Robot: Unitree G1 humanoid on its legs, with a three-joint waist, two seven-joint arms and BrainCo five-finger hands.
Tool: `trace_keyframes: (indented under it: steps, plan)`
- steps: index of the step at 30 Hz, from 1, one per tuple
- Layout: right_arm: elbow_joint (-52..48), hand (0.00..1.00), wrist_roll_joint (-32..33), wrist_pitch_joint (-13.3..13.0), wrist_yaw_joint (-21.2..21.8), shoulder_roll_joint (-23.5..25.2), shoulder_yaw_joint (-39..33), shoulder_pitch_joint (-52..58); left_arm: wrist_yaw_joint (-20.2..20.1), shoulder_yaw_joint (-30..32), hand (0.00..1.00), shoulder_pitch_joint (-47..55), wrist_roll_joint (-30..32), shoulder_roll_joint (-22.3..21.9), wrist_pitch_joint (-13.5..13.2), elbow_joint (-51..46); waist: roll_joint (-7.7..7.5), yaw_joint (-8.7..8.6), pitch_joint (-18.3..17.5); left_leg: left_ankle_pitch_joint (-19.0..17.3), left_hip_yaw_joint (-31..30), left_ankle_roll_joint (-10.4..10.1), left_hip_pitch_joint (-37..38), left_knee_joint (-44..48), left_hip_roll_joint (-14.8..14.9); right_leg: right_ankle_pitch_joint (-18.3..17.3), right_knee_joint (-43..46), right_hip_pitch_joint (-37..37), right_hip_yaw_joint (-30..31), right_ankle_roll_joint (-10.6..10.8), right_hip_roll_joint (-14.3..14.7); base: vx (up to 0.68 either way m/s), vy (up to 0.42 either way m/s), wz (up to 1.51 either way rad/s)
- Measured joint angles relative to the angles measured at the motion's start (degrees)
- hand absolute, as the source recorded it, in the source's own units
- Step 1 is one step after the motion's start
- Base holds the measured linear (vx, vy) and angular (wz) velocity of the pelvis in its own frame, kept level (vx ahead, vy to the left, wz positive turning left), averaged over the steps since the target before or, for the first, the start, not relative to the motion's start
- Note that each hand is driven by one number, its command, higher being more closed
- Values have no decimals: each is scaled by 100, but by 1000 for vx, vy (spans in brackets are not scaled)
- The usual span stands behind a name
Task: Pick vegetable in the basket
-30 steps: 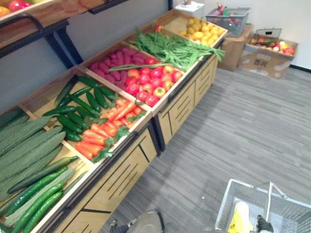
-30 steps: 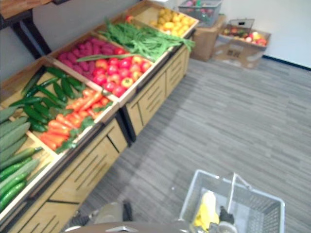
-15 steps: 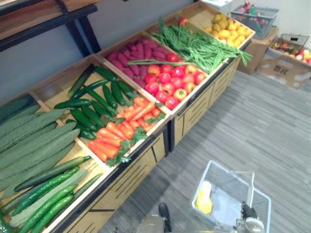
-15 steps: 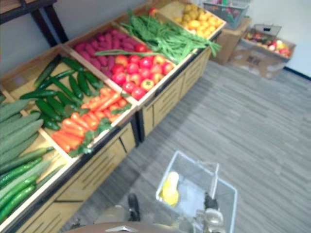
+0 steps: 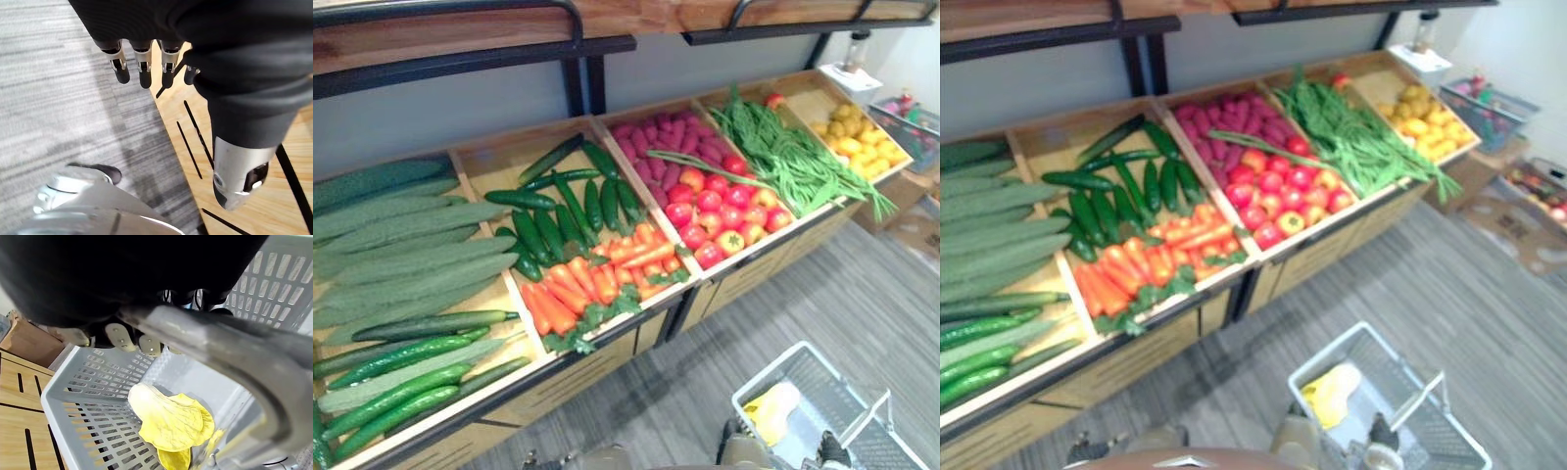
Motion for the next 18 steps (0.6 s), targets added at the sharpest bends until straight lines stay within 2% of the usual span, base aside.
trace_keyframes:
  steps: [1, 2, 3, 4, 5, 7, 8, 9, 10, 11, 12, 15, 17, 18]
  plan:
    - [6, 100, 17, 2, 6, 68, -70, 146, -1, 40, 0, -10, -3, 75, 0, -38, -179, -3, -116, -92, -258, -199, -72, 33, -17, 45, -210, 54, -60, 69, -23, 296, -535, 99]
    - [16, 100, 16, 2, 9, 109, -124, 197, 0, 80, 0, -12, -3, 110, -3, -41, -266, 1, -176, -129, -332, -290, -118, 39, -32, 208, -298, 99, -119, 33, -36, 362, -668, 124]
    - [67, 100, 17, 27, 10, 23, -261, 156, 7, 168, 0, -84, -14, 17, 18, 106, -2, -16, -246, -99, -490, -474, -147, 15, 274, 563, -56, 119, -397, -13, 192, 380, -587, 116]
    - [75, 100, 17, 67, 26, -118, -468, 123, -1, 248, 0, 25, -73, -200, 1, 115, 303, -40, -389, 239, -345, -685, -186, -185, 629, 282, 100, 110, -758, -259, 434, 393, -542, 104]
    - [78, 100, 8, 106, 39, -169, -493, 101, -4, 291, 0, 45, -155, -288, 2, 123, 437, -19, -396, 377, -280, -731, -154, -260, 763, 225, 178, 132, -883, -347, 521, 322, -400, 74]
    - [79, 100, -2, 130, 81, -286, -552, 71, -12, 420, 0, 58, -246, -369, 5, 168, 522, -30, -365, 795, -218, -701, -165, -286, 892, 85, 282, 338, -1215, -575, 562, 178, -296, 82]
    - [77, 100, -13, 136, 142, -293, -611, 88, -25, 443, 0, 68, -382, -352, 3, 178, 488, -73, -344, 1140, 7, -567, -225, -175, 911, 25, 300, 602, -1490, -675, 527, 169, -335, 135]
    - [84, 100, -42, 135, 151, -282, -611, 118, -30, 387, 0, 93, -460, -318, 1, 177, 433, -118, -331, 1300, 478, -368, -242, 29, 921, -47, 290, 855, -1710, -782, 484, 166, -354, 121]
    - [83, 100, -49, 129, 151, -302, -610, 115, -27, 374, 0, 106, -489, -315, 1, 178, 430, -149, -334, 1348, 775, -314, -263, 107, 935, -66, 277, 947, -1814, -808, 481, 58, -214, 103]
    - [75, 100, -51, 112, 157, -359, -604, 89, -26, 228, 0, 138, -604, -259, 3, 183, 413, -199, -344, 1417, 1587, -227, -318, 183, 951, -149, 164, 1053, -2016, -791, 463, 34, -201, 64]
    - [72, 100, -49, 94, 156, -365, -604, 60, -24, 147, 0, 136, -636, -214, 5, 189, 379, -196, -345, 1417, 1980, -228, -336, 115, 932, -289, 55, 1067, -2086, -711, 444, 1, -121, 48]
    - [244, 100, 22, 107, 159, -428, -614, 26, 0, 62, 0, 84, -649, -199, 35, 310, 486, -304, -320, 1490, 2231, -246, -198, -695, 773, -313, -37, 1039, -2329, -657, 505, -15, 10, 45]
    - [288, 100, 43, 114, 160, -380, -655, 5, 5, 75, 0, 92, -651, -195, 53, 312, 497, -330, -322, 1481, 2224, -281, -90, -1116, 729, -259, -131, 1027, -2386, -576, 563, -36, 103, 28]
    - [297, 100, 62, 124, 158, -311, -684, -68, 11, 100, 0, 84, -658, -159, 54, 311, 470, -330, -323, 1513, 2227, -380, -97, -1199, 661, -174, -228, 1026, -2374, -510, 549, -35, 127, 9]
